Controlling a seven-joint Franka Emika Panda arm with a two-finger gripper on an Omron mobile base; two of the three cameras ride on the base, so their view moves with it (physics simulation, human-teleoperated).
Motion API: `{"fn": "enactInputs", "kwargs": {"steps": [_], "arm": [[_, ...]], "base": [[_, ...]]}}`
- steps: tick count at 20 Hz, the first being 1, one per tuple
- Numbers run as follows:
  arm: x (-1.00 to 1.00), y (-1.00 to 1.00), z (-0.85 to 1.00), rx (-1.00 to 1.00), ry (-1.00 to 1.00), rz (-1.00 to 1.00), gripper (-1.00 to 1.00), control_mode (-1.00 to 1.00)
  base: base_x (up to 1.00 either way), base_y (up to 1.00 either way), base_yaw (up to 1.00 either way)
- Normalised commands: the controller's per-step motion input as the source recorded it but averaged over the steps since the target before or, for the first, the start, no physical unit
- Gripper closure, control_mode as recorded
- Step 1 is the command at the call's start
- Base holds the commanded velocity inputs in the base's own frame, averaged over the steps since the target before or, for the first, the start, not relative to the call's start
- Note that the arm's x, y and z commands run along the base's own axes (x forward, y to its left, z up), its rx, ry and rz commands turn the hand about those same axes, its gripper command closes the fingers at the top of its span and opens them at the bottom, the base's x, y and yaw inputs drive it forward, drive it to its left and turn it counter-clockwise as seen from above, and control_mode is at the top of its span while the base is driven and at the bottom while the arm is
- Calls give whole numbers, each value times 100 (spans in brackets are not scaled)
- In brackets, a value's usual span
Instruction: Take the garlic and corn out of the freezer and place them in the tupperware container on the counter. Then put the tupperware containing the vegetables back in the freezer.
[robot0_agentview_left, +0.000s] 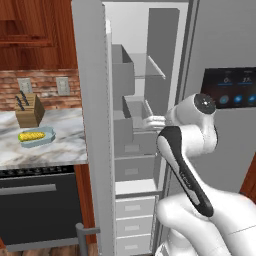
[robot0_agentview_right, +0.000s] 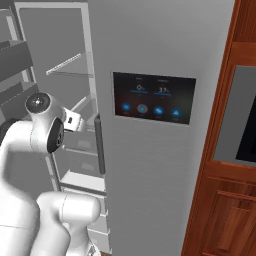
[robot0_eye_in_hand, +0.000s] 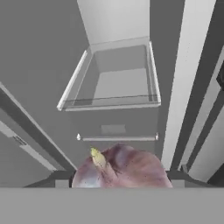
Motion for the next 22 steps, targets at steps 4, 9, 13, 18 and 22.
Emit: {"fn": "enactInputs", "kwargs": {"steps": [4,9,13,18,22], "arm": [[-100,-57,96,-23,-2,0,100,-100],[-100,-57,95,-20,-6,0,100,-100],[-100,-8,72,-3,0,9,100,-100],[-41,12,4,0,4,8,100,-100],[0,0,0,0,0,0,100,-100]], "base": [[0,0,0],[0,0,0],[0,0,0],[0,0,0],[0,0,0]]}}
